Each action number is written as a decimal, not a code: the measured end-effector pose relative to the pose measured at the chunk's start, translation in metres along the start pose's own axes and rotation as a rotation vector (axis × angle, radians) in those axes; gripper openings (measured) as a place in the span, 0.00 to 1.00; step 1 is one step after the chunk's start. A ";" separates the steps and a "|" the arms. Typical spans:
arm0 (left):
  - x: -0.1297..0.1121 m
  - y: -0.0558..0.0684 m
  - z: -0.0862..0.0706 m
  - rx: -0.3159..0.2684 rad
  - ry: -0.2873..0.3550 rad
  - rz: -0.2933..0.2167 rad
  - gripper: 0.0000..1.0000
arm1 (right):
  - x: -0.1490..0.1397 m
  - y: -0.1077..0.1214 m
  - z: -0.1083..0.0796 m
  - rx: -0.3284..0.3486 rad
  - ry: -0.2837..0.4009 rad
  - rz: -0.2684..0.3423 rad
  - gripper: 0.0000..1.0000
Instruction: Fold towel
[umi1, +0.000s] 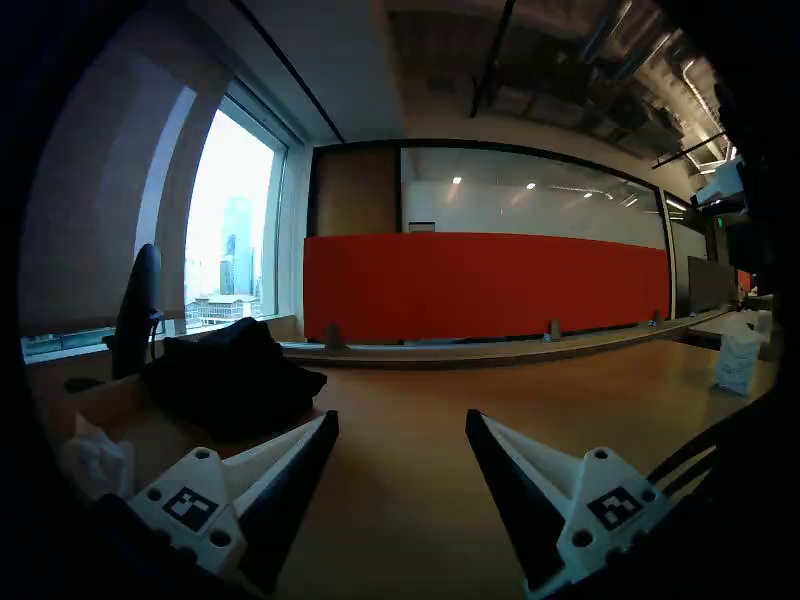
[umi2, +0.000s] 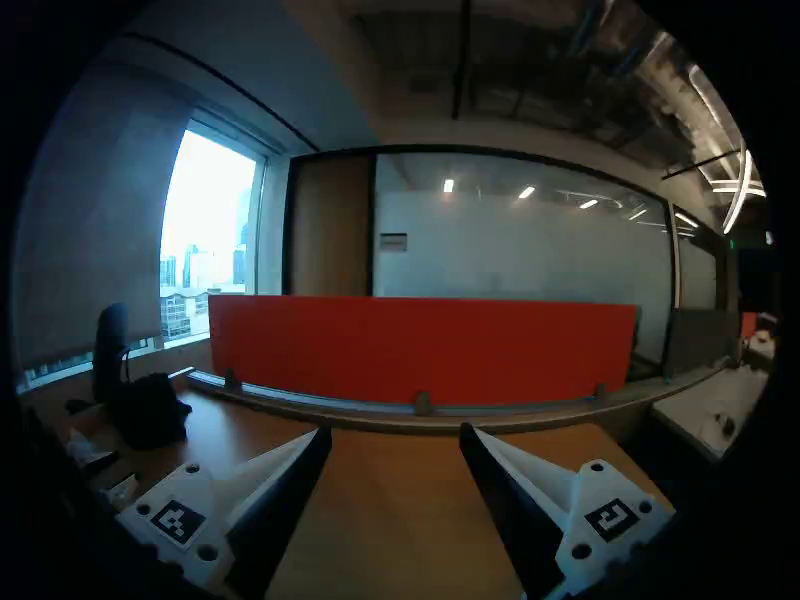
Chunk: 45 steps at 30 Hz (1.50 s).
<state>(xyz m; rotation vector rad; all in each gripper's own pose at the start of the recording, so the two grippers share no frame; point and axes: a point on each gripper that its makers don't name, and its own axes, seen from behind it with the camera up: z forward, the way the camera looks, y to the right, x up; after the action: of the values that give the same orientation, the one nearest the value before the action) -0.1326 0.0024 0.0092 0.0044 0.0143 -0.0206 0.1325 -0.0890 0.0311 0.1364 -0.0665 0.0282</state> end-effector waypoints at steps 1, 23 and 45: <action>0.000 0.000 0.000 0.000 0.000 0.000 0.94 | 0.001 0.001 0.000 -0.001 0.000 -0.002 0.99; -0.003 0.000 0.001 0.000 0.001 -0.001 0.94 | 0.036 0.019 -0.019 0.005 0.045 -0.028 0.99; -0.004 0.000 0.001 0.000 0.001 0.000 0.94 | 0.005 0.051 -0.028 -0.075 0.098 -0.015 0.99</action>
<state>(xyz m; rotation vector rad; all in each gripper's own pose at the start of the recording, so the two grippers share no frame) -0.1365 0.0026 0.0106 0.0044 0.0156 -0.0210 0.1379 -0.0341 0.0103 0.0600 0.0310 0.0177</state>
